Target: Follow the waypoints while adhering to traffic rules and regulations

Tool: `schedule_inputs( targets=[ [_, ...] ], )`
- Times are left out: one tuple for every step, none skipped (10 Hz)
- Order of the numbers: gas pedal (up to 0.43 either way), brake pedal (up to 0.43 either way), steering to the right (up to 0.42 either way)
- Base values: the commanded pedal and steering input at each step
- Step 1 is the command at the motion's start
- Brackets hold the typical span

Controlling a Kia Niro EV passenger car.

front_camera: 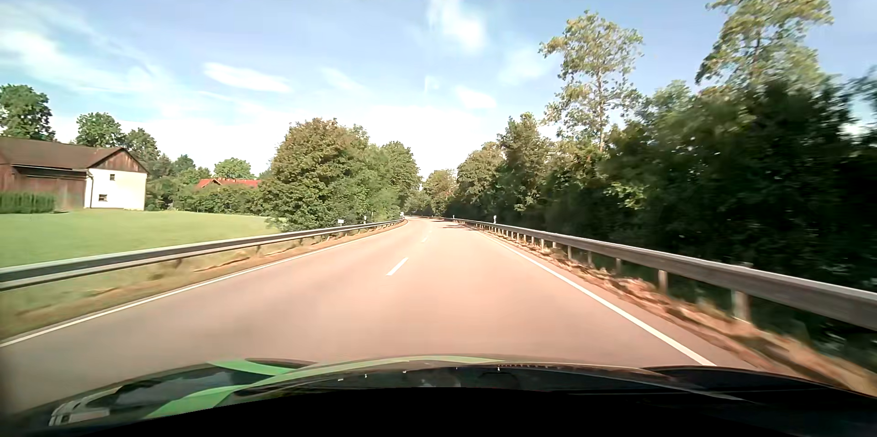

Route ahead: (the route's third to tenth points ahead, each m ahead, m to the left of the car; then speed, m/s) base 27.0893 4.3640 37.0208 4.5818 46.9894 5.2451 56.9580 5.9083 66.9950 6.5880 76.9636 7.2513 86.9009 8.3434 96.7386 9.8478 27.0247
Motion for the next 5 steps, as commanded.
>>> schedule_inputs(
  targets=[
    [0.299,0.0,-0.011],
    [0.299,0.0,-0.011],
    [0.299,0.0,-0.011],
    [0.299,0.0,-0.011],
    [0.299,0.0,-0.011]
  ],
)
